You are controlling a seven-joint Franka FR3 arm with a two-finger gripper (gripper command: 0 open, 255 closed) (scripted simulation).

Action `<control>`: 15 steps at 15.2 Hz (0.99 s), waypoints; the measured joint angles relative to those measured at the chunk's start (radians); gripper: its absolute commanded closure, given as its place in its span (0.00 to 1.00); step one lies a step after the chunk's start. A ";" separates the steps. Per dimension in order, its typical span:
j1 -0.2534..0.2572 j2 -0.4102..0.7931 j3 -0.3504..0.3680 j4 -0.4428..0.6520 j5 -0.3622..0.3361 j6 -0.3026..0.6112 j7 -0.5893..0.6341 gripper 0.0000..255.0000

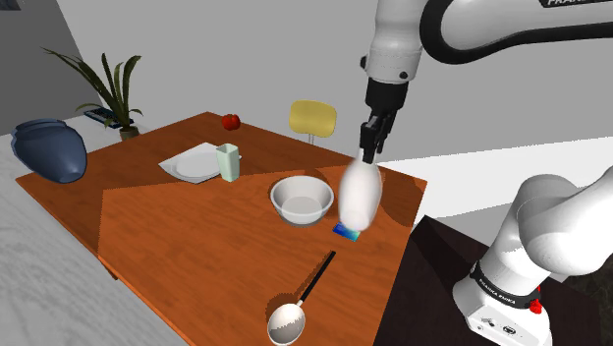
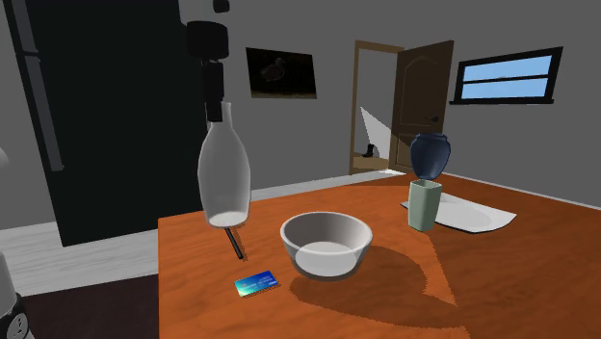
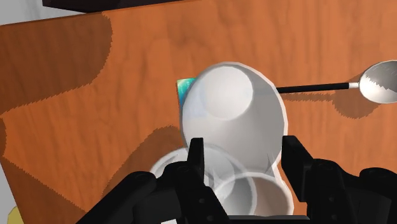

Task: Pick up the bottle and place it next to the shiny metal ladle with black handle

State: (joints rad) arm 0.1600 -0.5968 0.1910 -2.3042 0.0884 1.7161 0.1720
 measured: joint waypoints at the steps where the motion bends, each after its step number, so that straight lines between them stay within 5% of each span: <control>1: 0.000 -0.002 -0.001 -0.013 0.000 0.012 -0.002 1.00; 15: 0.006 0.011 0.017 -0.190 0.013 0.200 0.001 1.00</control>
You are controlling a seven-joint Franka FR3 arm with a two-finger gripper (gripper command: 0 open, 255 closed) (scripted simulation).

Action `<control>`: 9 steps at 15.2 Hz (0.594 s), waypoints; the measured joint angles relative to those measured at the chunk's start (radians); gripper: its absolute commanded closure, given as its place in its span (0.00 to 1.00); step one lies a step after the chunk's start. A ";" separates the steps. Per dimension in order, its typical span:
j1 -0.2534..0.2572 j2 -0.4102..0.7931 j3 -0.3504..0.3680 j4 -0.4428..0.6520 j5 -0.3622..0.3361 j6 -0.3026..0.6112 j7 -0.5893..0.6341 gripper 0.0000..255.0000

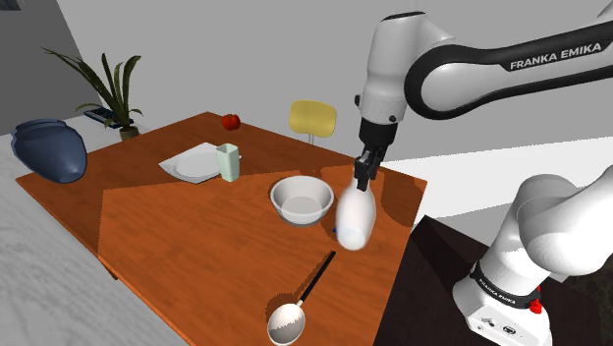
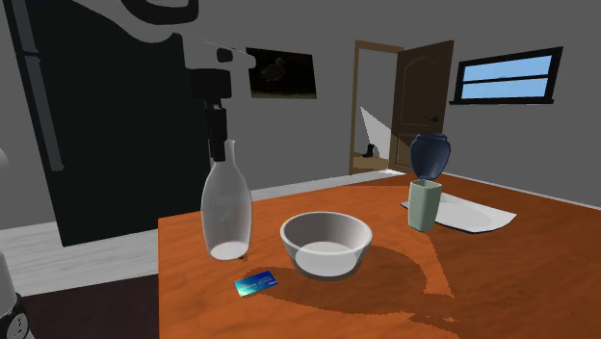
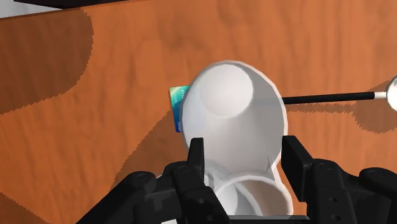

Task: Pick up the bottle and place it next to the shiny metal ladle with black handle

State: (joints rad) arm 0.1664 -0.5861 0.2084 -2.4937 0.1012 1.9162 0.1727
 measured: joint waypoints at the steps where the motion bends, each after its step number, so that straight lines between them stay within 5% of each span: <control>1: 0.001 0.001 0.003 -0.012 0.002 0.013 0.002 1.00; 9: 0.001 0.026 0.010 -0.084 0.005 0.110 0.000 1.00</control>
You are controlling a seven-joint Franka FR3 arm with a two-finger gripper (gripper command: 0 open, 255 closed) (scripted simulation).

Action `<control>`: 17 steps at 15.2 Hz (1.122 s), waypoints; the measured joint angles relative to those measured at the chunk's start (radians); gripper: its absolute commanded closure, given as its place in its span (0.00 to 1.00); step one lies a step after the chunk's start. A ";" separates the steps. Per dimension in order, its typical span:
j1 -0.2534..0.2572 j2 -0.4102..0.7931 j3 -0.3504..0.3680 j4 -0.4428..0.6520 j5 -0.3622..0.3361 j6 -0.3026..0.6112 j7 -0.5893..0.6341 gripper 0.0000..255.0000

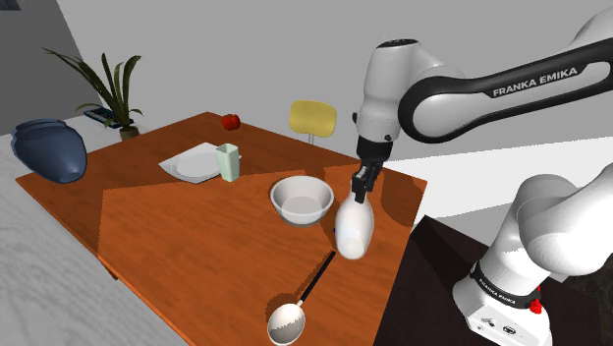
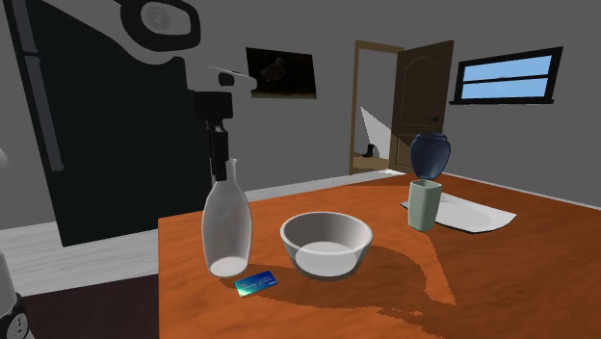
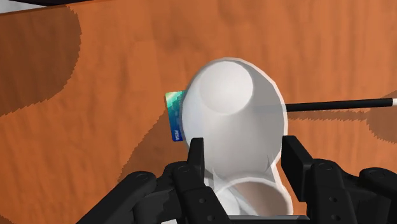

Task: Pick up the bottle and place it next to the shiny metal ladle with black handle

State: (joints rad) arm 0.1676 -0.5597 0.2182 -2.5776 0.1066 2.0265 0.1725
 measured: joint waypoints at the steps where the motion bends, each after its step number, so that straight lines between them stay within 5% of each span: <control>1: 0.000 0.000 0.000 -0.001 0.000 0.001 0.000 1.00; 4: 0.000 0.000 0.000 -0.002 0.000 0.003 0.000 1.00; 5: 0.000 0.000 0.000 -0.003 0.000 0.003 0.000 0.00; 11: 0.000 0.000 0.000 -0.002 0.000 0.003 0.000 0.00; 17: -0.001 -0.033 -0.012 0.096 -0.006 -0.127 -0.001 0.00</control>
State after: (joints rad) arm 0.1661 -0.5927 0.2061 -2.4814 0.1005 1.8992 0.1719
